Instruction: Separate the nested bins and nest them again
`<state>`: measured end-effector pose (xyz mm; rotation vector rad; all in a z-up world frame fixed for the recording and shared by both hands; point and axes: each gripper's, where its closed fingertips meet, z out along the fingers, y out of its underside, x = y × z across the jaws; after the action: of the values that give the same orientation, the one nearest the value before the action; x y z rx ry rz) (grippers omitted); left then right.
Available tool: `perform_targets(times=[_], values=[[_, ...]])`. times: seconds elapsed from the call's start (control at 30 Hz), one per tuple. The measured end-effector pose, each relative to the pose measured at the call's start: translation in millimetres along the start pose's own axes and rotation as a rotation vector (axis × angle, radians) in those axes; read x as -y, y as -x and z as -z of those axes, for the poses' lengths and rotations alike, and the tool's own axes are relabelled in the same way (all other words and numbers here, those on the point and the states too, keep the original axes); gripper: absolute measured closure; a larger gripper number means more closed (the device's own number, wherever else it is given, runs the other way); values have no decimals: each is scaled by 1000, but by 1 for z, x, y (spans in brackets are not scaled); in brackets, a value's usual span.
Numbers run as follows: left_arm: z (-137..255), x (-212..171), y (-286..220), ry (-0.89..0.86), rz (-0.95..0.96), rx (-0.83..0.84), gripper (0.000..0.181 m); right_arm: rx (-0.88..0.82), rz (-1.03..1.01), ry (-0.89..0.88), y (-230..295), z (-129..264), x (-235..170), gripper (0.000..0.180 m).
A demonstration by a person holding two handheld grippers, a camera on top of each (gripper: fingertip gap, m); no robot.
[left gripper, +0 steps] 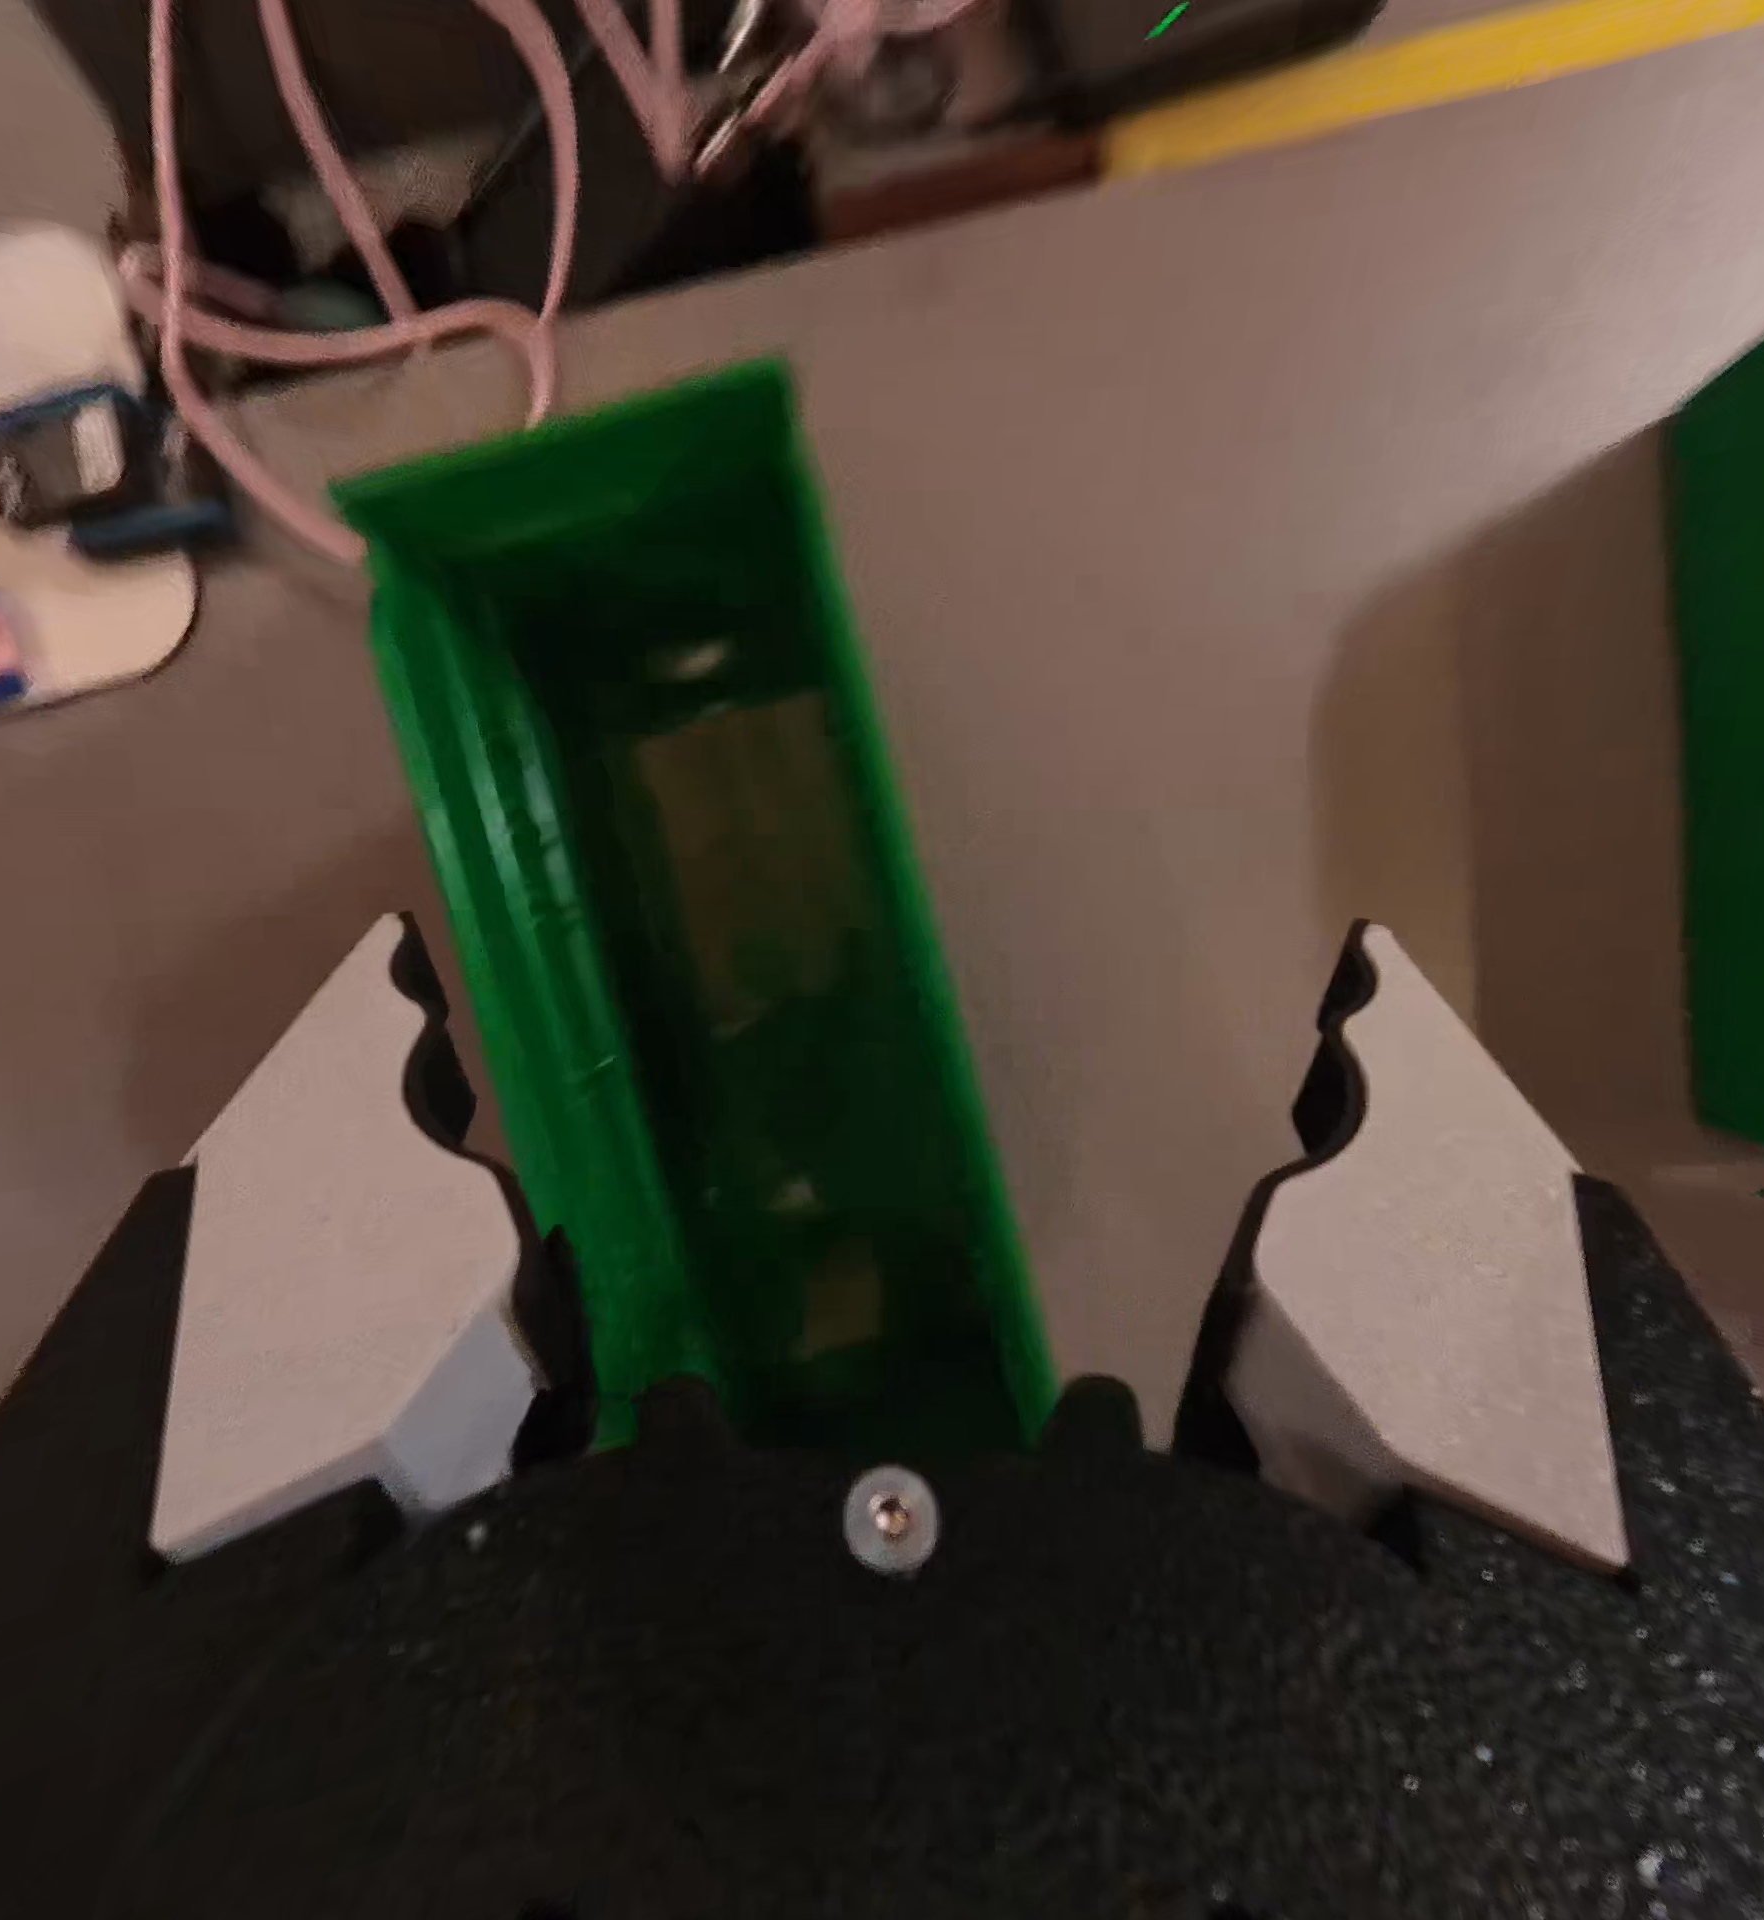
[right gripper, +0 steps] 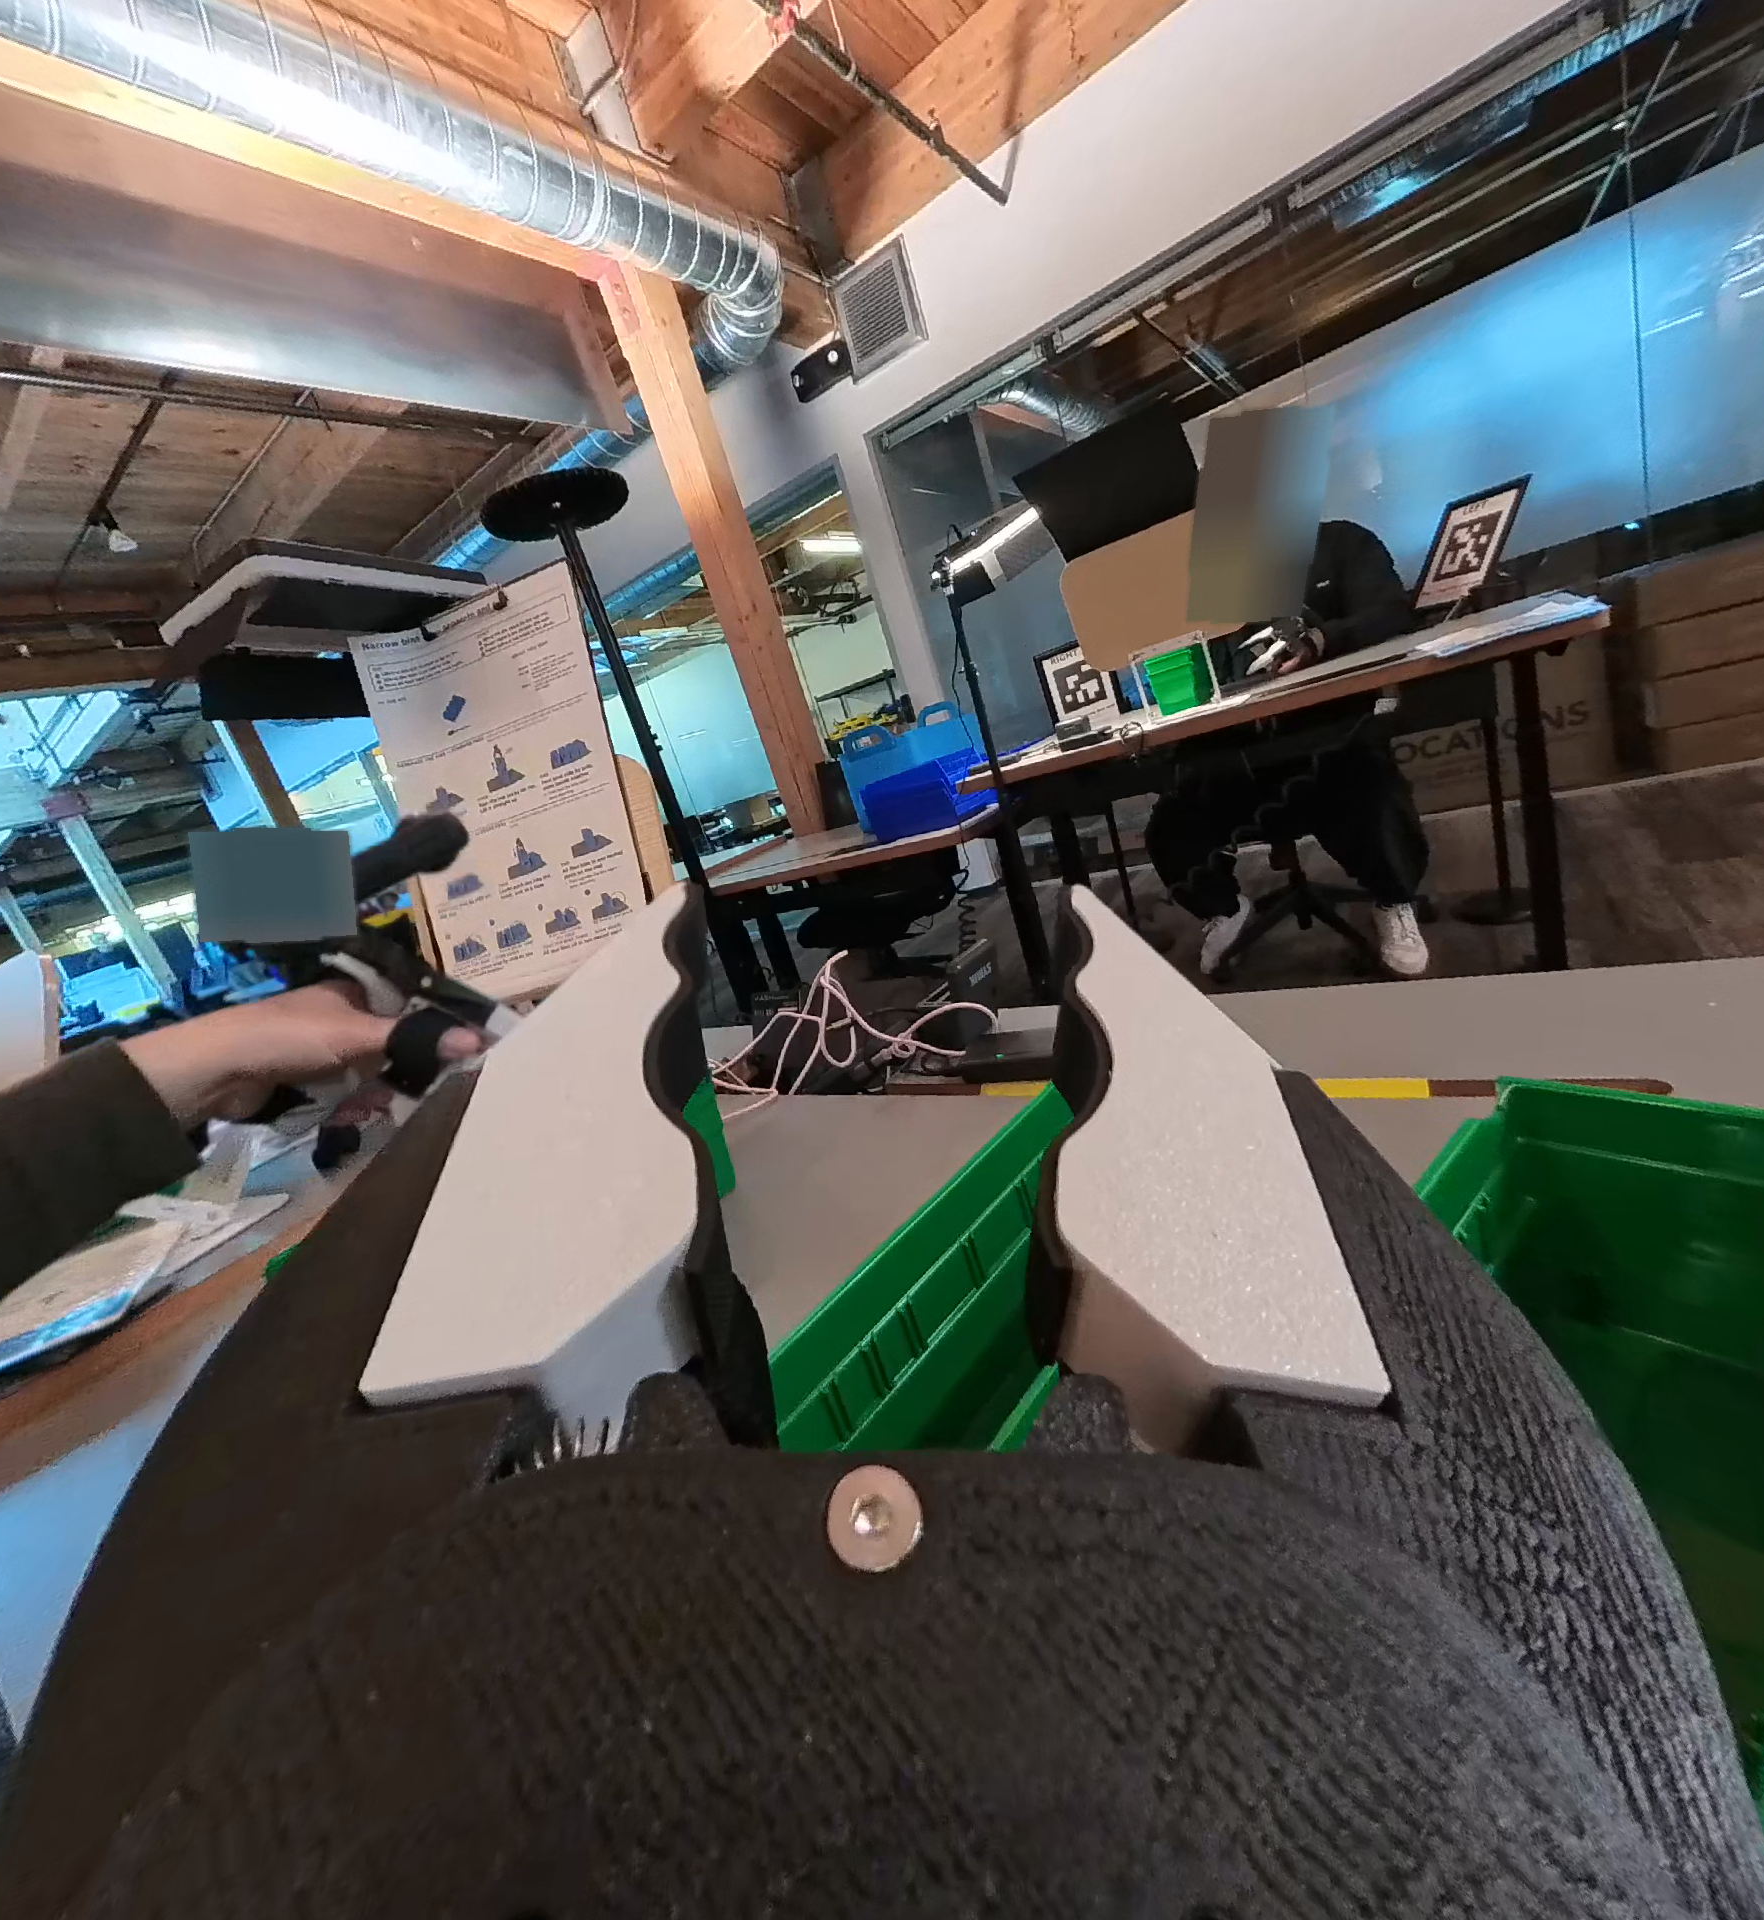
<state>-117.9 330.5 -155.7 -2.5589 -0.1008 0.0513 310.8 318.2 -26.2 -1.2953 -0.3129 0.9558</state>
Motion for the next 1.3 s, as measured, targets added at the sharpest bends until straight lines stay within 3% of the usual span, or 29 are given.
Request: perform_targets(times=[0.1, 0.2, 0.4, 0.47, 0.57, 0.67, 0.9, 0.93, 1.17, 1.3], values=[[11, 25, -75, -45, -26, -172, 21, -1, -3, -1, -1, 1, 1, 113], [-3, 16, -153, 110, -53, -324, 21, 1, -7, 2, 0, 3, 1, 112], [-37, 20, -284, 181, -227, -394, 21, 7, -21, -46, -3, 10, 11, 111], [-52, 15, -309, 228, -310, -345, 21, 8, -41, -47, -7, 11, 11, 111], [-76, 13, -318, 273, -420, -177, 21, 21, -78, -47, -11, 11, 10, 111], [-90, 11, -324, 319, -403, -96, 21, 37, -95, -66, -11, 14, 14, 111], [-101, -19, -330, 502, -301, -134, 22, 71, -116, -100, -8, 16, 20, 111], [-101, -19, -334, 499, -300, -164, 32, 74, -118, -100, -7, 15, 20, 111], [-85, 8, -299, 403, -418, -126, 62, 70, -113, -75, -6, 11, 14, 111], [-43, 45, -256, 308, -307, -182, 69, 55, -106, -63, -9, 9, 11, 111]])
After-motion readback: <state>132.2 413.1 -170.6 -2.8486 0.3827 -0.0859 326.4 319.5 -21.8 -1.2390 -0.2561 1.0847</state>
